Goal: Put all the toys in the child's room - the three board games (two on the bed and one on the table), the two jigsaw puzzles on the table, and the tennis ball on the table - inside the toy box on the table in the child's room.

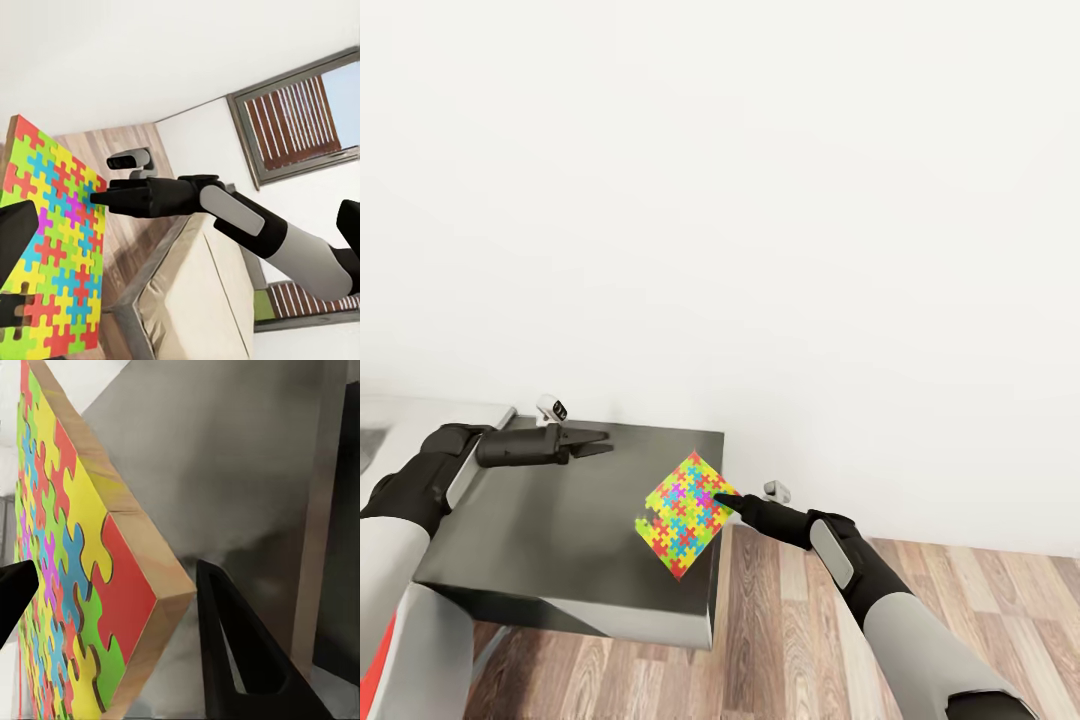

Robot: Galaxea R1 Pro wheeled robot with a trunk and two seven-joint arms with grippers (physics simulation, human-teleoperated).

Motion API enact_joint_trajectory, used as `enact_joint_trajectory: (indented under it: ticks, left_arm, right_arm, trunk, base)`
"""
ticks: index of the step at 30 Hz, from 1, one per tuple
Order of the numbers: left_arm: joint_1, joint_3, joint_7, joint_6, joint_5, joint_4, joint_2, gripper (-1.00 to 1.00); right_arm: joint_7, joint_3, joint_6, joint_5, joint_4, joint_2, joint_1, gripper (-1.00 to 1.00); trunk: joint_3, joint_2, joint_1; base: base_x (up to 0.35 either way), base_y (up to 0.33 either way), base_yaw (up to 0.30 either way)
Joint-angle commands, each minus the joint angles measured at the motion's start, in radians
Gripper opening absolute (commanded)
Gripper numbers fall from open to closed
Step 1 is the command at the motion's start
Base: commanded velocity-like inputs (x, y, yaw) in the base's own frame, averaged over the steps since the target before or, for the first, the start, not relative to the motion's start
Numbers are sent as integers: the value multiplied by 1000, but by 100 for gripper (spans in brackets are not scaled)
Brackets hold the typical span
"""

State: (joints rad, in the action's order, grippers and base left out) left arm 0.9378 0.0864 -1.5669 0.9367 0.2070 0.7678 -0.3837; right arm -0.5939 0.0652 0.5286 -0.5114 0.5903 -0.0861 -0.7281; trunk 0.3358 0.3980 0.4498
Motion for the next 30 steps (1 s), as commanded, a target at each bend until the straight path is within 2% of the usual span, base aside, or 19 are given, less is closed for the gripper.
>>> enact_joint_trajectory:
  ticks: [1,7,30]
  left_arm:
    - [1,4,-4,10,3,0,-1,100]
    - [1,4,-4,4,3,0,-1,100]
    - [1,4,-4,1,3,0,0,100]
  right_arm:
    - [7,1,8,-9,1,0,-1,-100]
    - [7,1,8,-9,1,0,-1,-100]
    - [6,1,7,-9,1,0,-1,-100]
  trunk:
    - [0,2,0]
    - [-10,2,0]
    - [-47,2,0]
  base:
    - [-232,0,0]
    - [-110,0,0]
    - [-3,0,0]
